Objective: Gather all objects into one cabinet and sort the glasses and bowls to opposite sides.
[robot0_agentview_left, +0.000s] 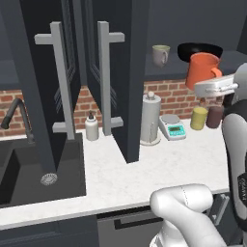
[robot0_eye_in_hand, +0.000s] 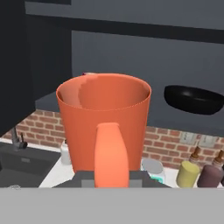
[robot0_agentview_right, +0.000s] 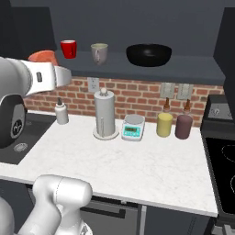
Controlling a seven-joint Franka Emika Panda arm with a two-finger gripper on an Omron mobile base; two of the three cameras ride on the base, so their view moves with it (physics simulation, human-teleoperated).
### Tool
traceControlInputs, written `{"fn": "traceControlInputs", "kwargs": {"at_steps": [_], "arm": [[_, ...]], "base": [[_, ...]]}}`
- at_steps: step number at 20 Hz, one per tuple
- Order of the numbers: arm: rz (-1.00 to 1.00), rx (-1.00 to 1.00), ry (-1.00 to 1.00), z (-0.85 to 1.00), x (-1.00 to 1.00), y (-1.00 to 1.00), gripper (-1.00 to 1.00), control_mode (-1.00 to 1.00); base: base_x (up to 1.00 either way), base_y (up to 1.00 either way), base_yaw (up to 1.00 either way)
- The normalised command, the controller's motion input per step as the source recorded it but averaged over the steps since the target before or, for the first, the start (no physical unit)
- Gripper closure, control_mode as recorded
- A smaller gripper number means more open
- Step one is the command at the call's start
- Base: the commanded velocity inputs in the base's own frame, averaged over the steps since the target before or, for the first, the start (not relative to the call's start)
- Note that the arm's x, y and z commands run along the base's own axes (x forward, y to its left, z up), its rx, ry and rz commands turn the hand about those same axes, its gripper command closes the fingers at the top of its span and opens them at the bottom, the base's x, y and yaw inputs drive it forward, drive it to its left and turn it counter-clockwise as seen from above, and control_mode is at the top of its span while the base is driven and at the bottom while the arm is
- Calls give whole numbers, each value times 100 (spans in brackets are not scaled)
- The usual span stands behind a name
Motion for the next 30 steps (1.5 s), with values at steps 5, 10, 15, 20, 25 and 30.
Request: {"fn": "traceControlInputs", "kwargs": {"at_steps": [5,10,15,20,25,30], "arm": [[0,0,1,0,66,6,100,-100],[0,0,0,0,62,0,100,-100],[0,0,1,-3,5,11,100,-100],[0,0,0,0,29,14,100,-100],[0,0,0,0,52,12,100,-100],[0,0,0,0,52,8,100,-100]], "base": [[0,0,0],[0,0,0],[0,0,0],[0,0,0],[0,0,0],[0,0,0]]}}
